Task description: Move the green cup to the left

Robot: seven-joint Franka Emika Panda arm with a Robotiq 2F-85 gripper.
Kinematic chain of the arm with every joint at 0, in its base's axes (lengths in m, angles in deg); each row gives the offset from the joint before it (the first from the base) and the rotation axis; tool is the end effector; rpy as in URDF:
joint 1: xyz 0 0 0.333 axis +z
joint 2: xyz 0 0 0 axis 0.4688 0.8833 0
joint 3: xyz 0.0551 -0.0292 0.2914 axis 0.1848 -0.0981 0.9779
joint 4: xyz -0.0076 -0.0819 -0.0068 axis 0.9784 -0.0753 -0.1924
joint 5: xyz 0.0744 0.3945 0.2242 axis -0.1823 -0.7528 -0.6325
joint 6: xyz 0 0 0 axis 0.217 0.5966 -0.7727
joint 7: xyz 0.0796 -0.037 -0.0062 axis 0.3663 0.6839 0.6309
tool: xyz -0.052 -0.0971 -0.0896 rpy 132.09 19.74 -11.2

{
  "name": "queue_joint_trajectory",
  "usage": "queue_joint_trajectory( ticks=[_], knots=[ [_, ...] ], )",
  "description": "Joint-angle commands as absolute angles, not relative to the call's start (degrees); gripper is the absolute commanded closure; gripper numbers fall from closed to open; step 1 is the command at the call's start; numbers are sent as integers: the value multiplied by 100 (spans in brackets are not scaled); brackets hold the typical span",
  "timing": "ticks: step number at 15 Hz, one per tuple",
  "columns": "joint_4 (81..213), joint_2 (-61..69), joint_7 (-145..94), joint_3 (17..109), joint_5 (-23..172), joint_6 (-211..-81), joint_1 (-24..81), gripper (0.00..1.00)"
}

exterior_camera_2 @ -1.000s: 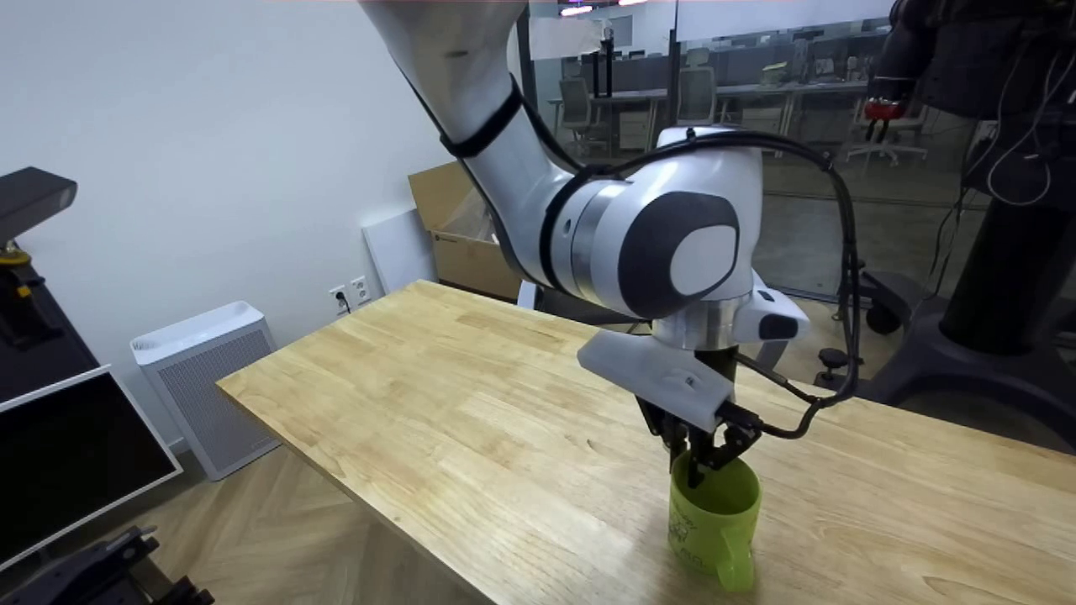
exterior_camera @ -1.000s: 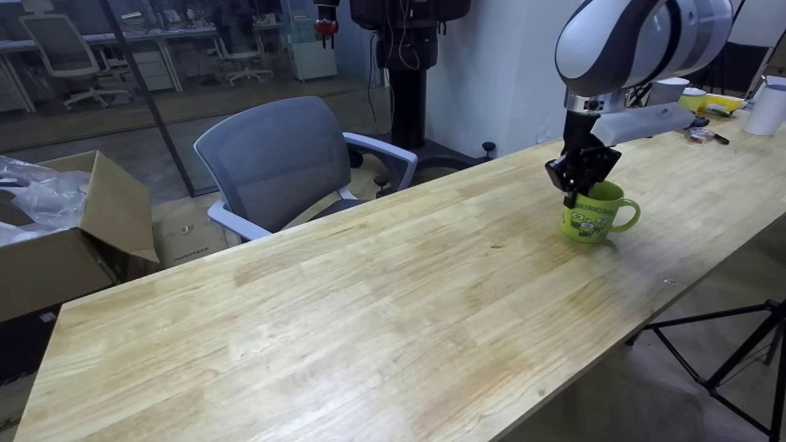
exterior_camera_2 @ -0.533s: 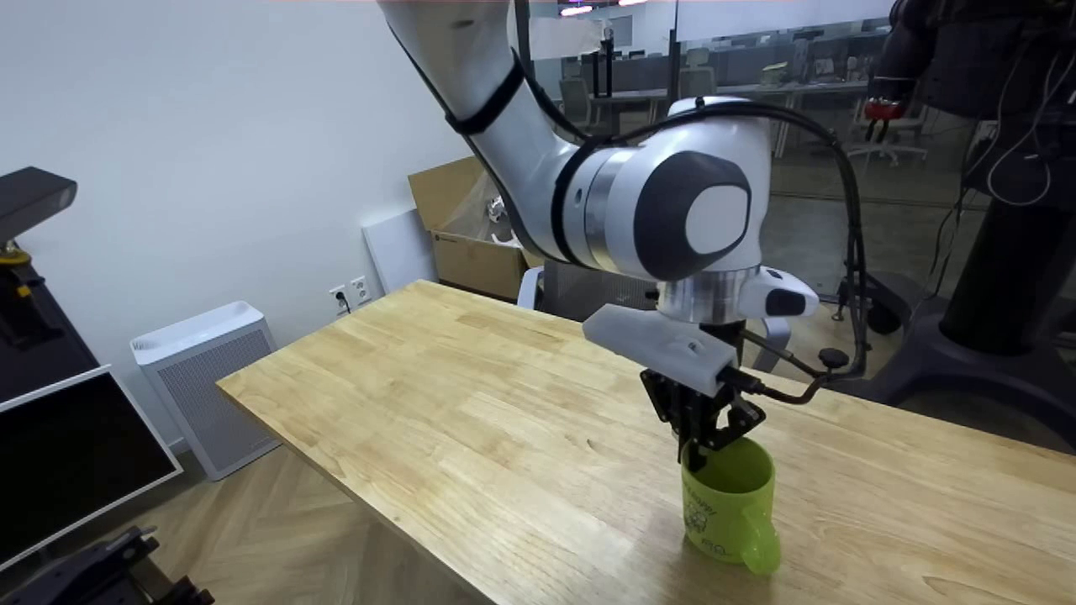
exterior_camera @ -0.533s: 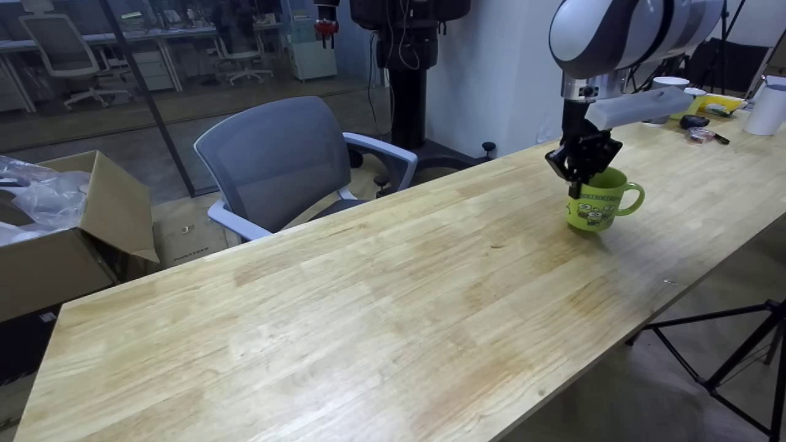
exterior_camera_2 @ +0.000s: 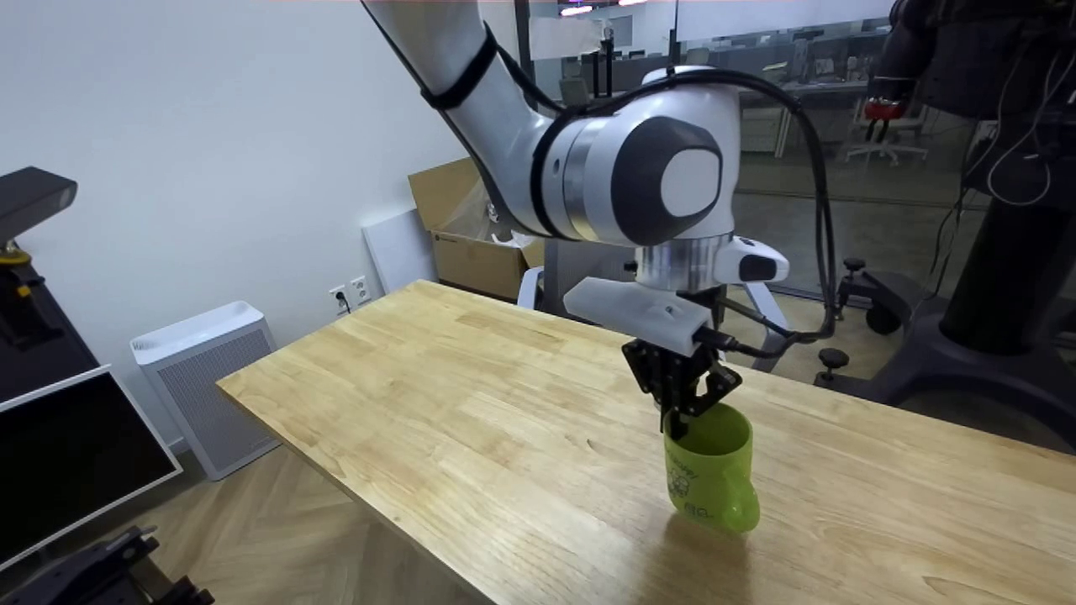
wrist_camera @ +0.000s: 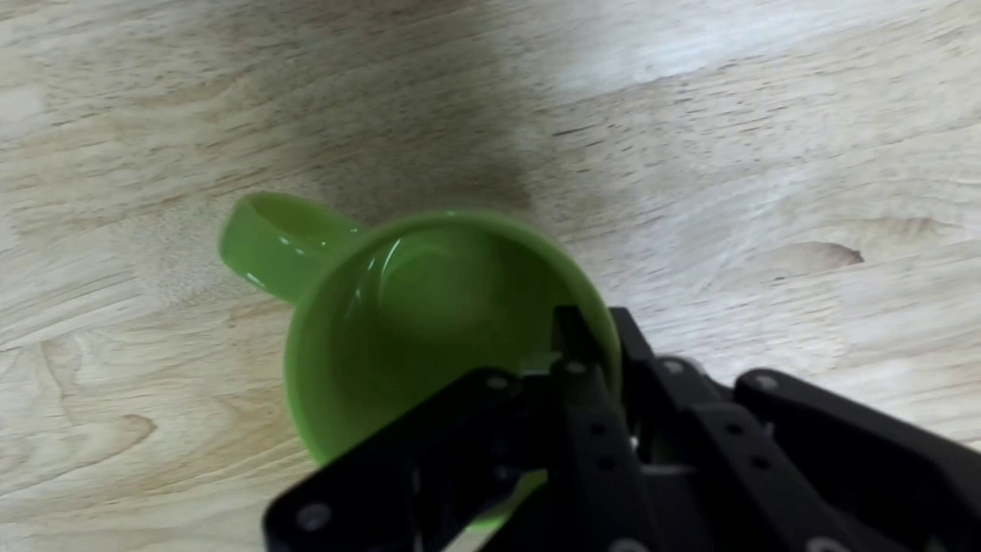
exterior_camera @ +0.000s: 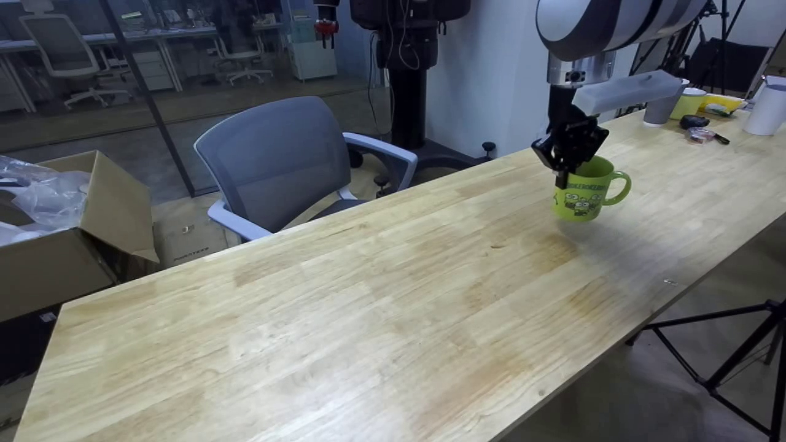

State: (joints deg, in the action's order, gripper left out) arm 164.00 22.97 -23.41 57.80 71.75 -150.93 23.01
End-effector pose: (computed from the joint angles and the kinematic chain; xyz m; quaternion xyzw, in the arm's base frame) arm 0.6264 -0.1630 0.0660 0.9893 -0.1327 -0.0420 0.0430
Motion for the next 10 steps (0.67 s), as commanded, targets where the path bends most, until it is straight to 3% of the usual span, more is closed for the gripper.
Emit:
queue_joint_trajectory(
  ticks=[1,10],
  knots=[
    [16651,2064,-2668,5835,7344,-15051,2547,97],
    [16949,2037,-2772,6066,7400,-15075,2979,97]
  ],
)
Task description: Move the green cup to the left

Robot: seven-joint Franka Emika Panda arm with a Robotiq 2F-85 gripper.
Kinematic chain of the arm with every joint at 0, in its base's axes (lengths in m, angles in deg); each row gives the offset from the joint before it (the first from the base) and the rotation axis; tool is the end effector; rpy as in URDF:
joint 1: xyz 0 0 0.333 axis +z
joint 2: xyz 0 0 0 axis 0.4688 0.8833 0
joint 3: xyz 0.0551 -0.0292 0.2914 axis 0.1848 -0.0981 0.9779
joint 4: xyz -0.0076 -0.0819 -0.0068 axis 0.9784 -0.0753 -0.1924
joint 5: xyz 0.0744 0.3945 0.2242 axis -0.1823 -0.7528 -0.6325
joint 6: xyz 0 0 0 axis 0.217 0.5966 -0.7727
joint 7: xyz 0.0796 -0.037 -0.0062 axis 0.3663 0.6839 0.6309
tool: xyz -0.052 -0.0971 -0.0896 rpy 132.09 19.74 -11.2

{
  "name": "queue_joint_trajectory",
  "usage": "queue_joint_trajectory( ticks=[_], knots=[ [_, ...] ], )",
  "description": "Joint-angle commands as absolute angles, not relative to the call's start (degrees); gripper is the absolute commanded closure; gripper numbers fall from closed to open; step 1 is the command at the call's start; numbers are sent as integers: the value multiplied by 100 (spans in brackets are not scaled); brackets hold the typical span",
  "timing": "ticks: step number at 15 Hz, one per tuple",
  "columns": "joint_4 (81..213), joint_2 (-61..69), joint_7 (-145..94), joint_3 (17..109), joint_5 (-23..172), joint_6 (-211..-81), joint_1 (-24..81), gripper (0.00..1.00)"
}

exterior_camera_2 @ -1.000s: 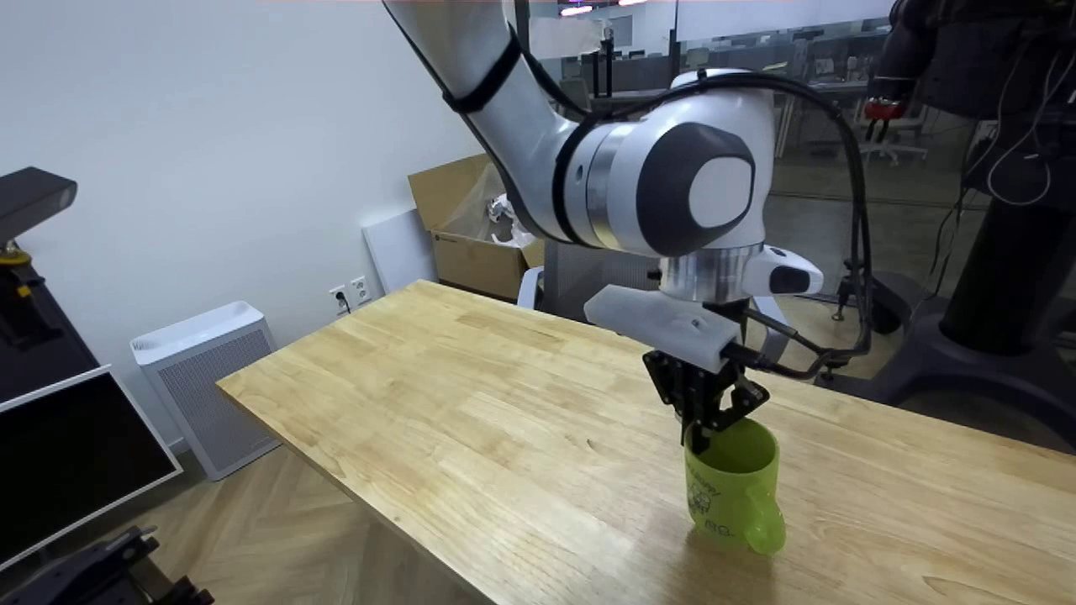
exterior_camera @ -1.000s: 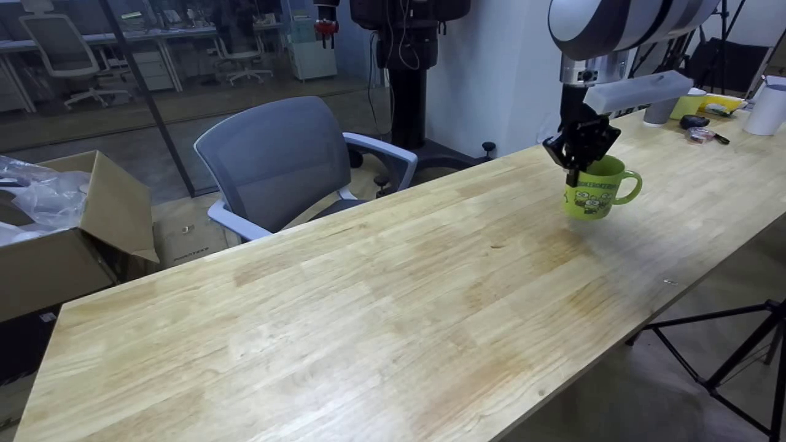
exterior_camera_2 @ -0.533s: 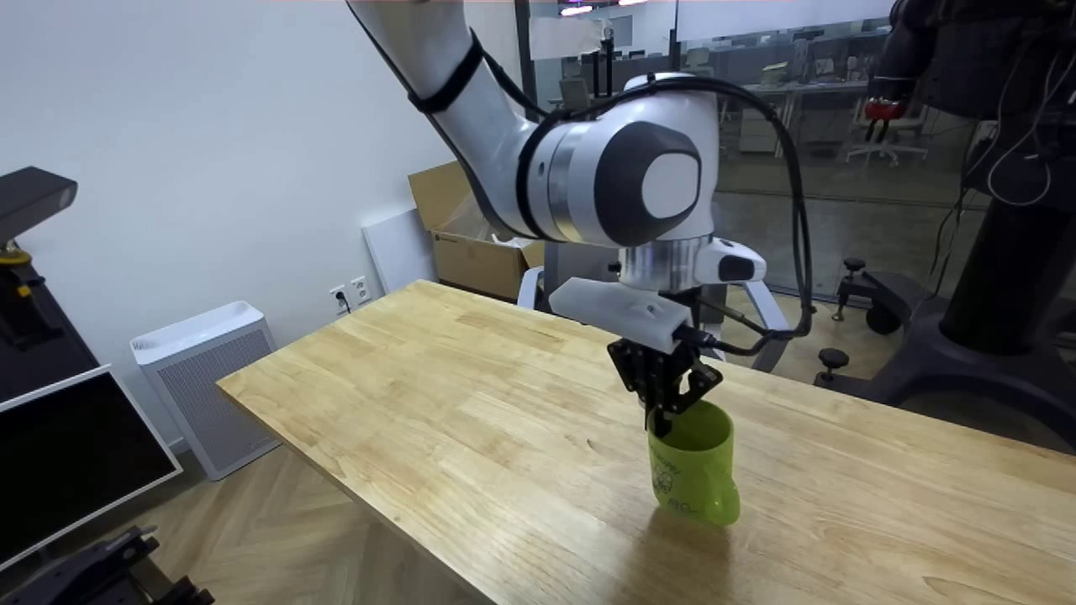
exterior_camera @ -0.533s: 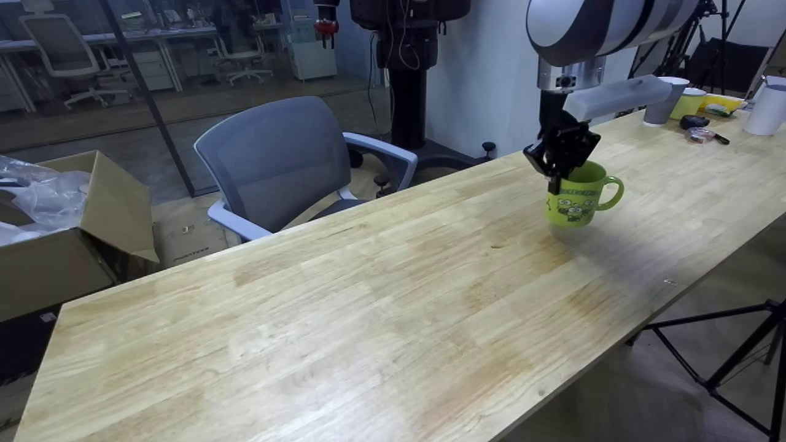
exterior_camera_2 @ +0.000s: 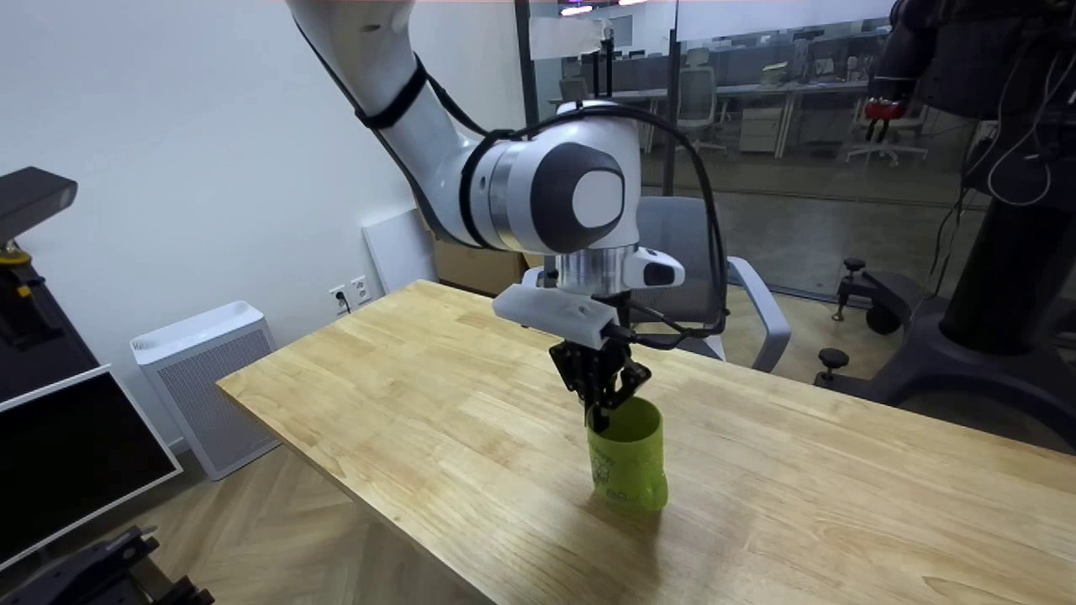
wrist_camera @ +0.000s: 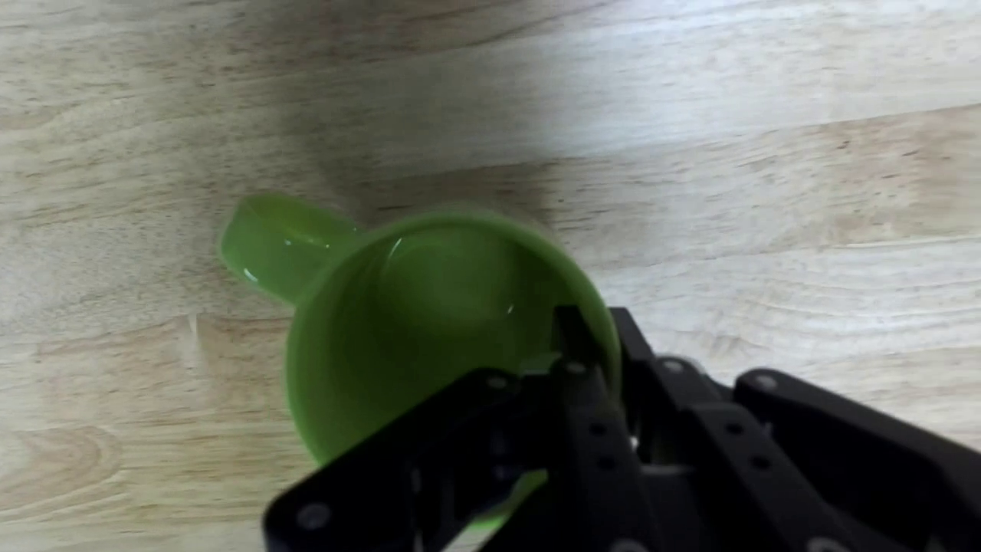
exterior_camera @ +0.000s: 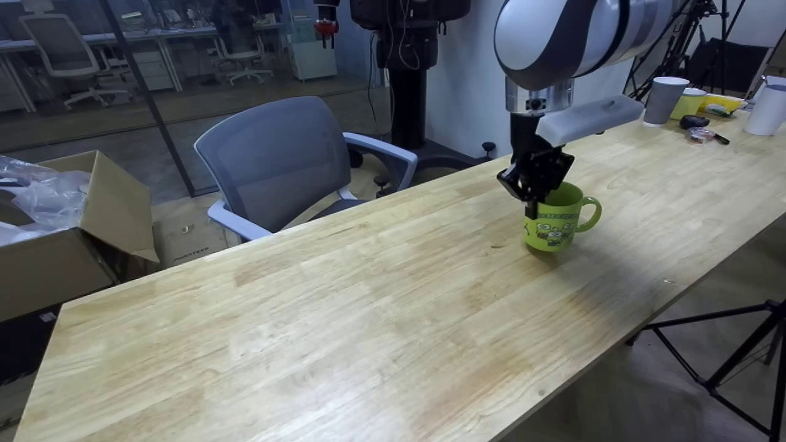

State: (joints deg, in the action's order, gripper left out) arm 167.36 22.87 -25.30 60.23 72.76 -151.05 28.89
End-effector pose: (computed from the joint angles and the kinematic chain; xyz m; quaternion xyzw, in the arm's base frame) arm 0.6153 -0.0689 0.0419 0.9942 -0.0741 -0.0672 0.0395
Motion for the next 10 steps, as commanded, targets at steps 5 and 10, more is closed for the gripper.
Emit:
queue_joint_trajectory(
  ticks=[5,10],
  knots=[
    [17167,2010,-2545,6289,7204,-15487,2878,97],
    [17316,2032,-2534,6344,7102,-15842,2828,97]
  ],
)
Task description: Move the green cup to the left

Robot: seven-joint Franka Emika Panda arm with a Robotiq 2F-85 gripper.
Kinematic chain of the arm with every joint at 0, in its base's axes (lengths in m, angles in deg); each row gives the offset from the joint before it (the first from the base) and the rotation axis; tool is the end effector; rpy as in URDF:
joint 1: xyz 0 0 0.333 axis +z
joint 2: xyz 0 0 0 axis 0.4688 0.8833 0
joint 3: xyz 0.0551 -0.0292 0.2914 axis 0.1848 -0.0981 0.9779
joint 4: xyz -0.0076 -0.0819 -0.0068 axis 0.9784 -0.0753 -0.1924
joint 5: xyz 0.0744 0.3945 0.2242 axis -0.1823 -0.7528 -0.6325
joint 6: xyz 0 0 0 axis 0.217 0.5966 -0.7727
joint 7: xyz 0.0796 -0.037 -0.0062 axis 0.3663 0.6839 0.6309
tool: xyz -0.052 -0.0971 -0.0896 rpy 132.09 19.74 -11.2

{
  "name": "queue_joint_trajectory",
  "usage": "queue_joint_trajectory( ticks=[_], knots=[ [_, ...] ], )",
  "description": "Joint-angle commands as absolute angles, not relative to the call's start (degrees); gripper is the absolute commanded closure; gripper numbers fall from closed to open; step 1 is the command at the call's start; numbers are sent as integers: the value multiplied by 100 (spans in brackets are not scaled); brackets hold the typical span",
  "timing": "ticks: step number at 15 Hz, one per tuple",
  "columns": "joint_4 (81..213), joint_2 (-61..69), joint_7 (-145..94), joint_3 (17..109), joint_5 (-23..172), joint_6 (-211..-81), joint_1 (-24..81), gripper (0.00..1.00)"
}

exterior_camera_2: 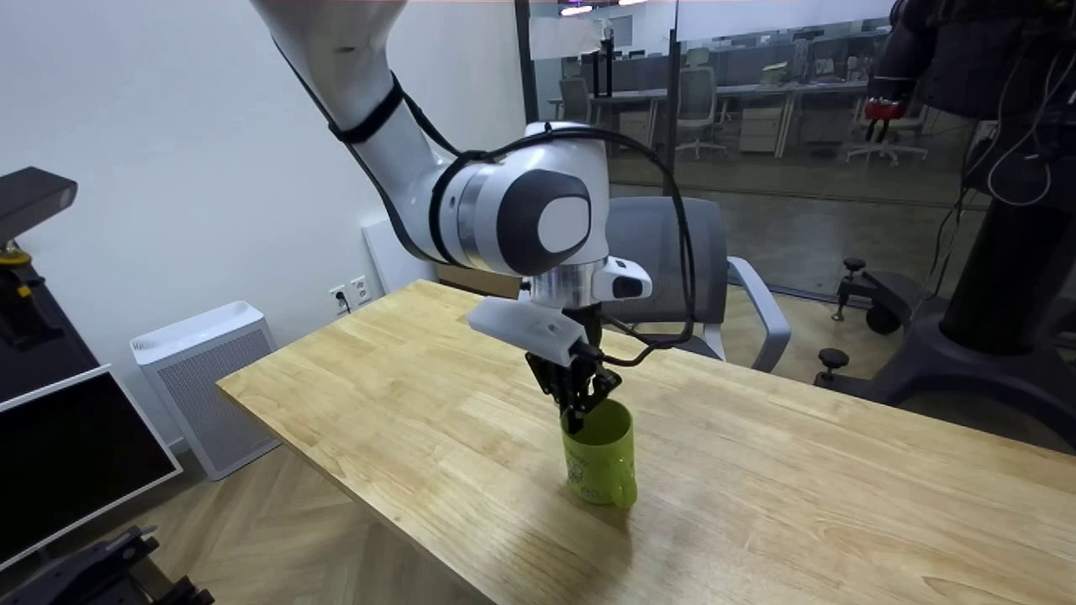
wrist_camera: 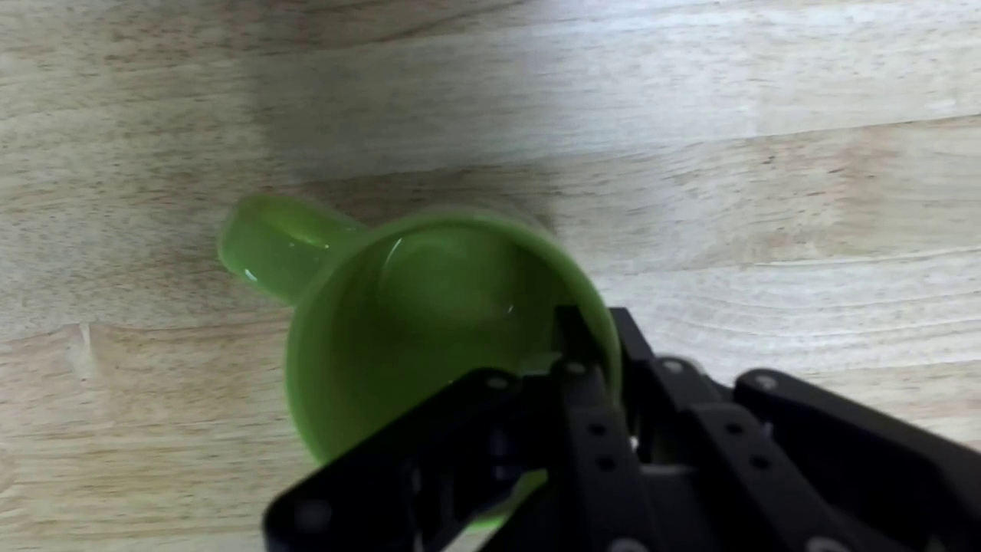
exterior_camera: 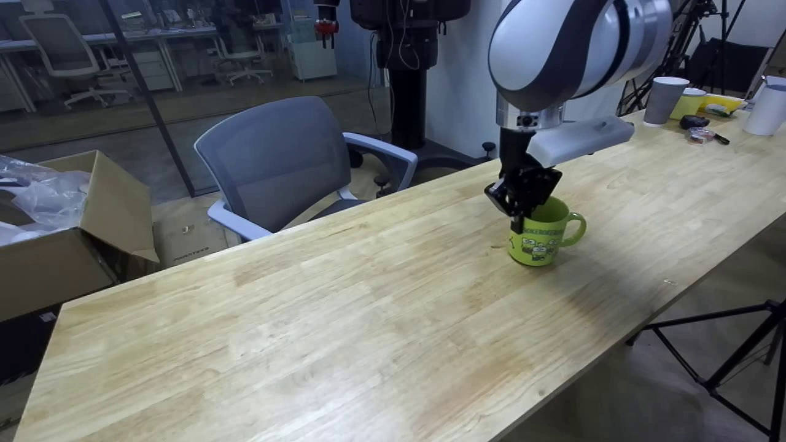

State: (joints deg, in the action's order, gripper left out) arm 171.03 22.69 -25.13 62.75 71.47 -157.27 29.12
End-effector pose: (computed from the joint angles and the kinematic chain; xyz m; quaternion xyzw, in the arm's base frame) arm 0.6028 -0.0364 0.0261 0.9970 -0.0606 -0.0437 0.0210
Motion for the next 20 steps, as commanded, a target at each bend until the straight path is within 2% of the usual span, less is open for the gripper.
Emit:
queue_joint_trajectory(
  ticks=[1,3,4,5,14,16,20],
  knots=[
    [17326,2038,-2556,6321,7123,-15862,2841,97],
    [17305,2058,-2590,6270,7184,-15798,2874,97],
    [17298,2059,-2600,6262,7186,-15774,2873,65],
    [17287,2059,-2601,6248,7203,-15735,2880,64],
    [17068,1702,-2807,6001,7525,-15025,2994,4],
    [17006,1456,-2816,5993,7586,-14810,2978,0],
    [16917,1089,-2850,6041,7650,-14543,2939,0]
  ],
)
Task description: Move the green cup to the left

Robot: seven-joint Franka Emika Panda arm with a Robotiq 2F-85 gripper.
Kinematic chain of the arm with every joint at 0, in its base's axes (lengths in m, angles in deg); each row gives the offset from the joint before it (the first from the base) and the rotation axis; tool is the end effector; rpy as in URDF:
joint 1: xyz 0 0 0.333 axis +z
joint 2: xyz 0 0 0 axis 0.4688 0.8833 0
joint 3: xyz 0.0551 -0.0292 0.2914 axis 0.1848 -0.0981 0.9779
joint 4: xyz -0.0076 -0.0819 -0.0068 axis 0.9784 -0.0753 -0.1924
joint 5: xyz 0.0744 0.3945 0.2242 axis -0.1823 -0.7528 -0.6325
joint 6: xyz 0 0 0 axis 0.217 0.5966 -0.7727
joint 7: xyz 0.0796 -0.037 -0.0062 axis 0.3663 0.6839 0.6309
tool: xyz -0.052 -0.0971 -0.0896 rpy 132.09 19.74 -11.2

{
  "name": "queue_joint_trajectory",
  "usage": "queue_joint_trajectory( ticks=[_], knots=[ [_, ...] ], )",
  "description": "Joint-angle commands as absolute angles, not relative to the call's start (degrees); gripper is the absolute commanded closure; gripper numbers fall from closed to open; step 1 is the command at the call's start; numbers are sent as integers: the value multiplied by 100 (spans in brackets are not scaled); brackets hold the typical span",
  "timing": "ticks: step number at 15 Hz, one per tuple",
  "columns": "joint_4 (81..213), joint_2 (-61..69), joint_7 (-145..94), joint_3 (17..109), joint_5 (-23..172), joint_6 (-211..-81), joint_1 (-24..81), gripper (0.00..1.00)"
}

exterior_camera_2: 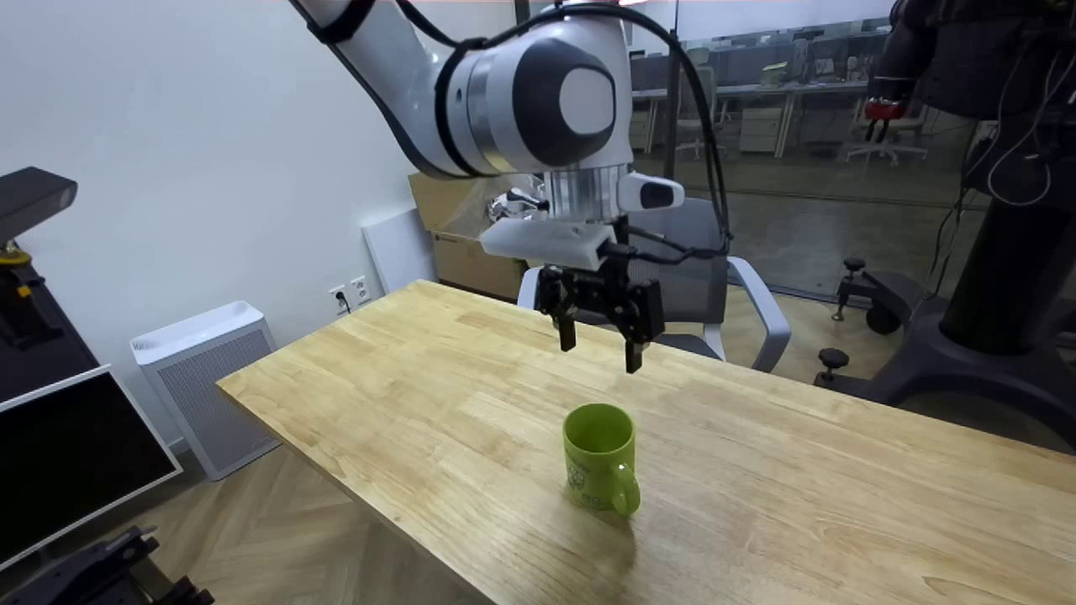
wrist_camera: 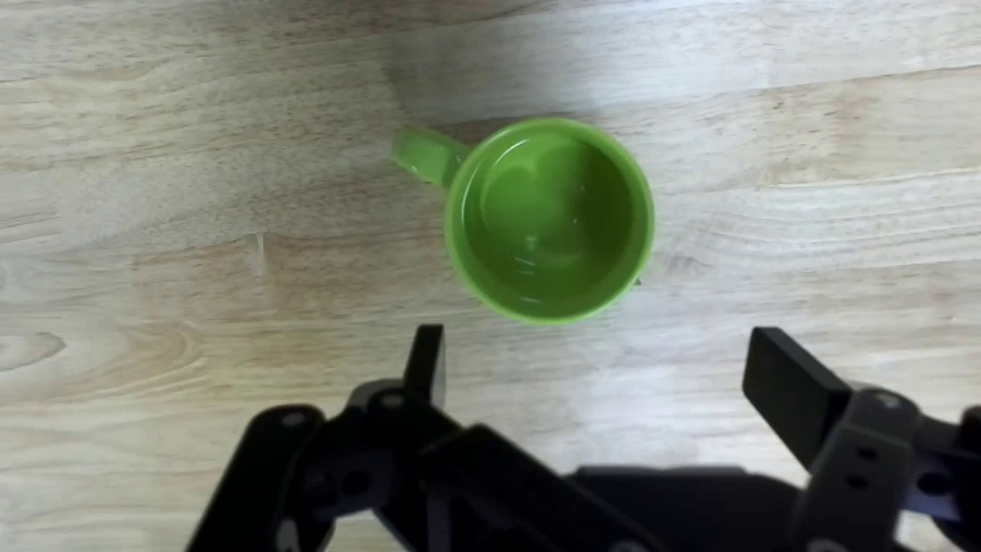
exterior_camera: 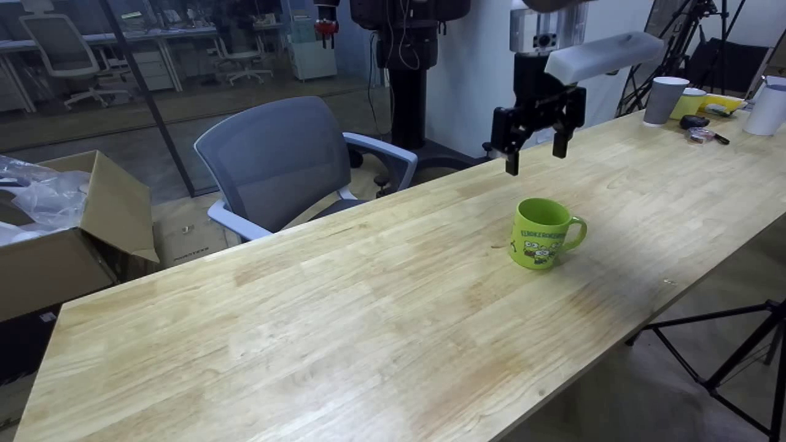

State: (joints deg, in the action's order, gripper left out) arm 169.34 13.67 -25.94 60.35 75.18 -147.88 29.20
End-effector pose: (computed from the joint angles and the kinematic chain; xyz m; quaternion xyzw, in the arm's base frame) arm 0.6314 -0.0641 0.1239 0.9964 -0.0642 -0.0323 0.0458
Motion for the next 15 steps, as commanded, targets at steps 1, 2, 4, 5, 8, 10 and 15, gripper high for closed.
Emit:
queue_joint_trajectory(
  ticks=[1,2,4,5,8,10,15],
  knots=[
    [16940,1050,-2873,6049,7655,-14558,2935,0],
    [16978,1066,-2937,6042,7683,-14586,2950,0],
    [17026,1105,-3025,6038,7726,-14602,2967,0],
    [17056,1136,-3086,6034,7757,-14599,2979,0],
    [17132,1241,-3360,5991,7870,-14575,3049,0],
    [17166,1293,-3488,5990,7892,-14560,3062,0],
    [17259,1462,-3698,5989,7860,-14626,3104,0]
  ],
)
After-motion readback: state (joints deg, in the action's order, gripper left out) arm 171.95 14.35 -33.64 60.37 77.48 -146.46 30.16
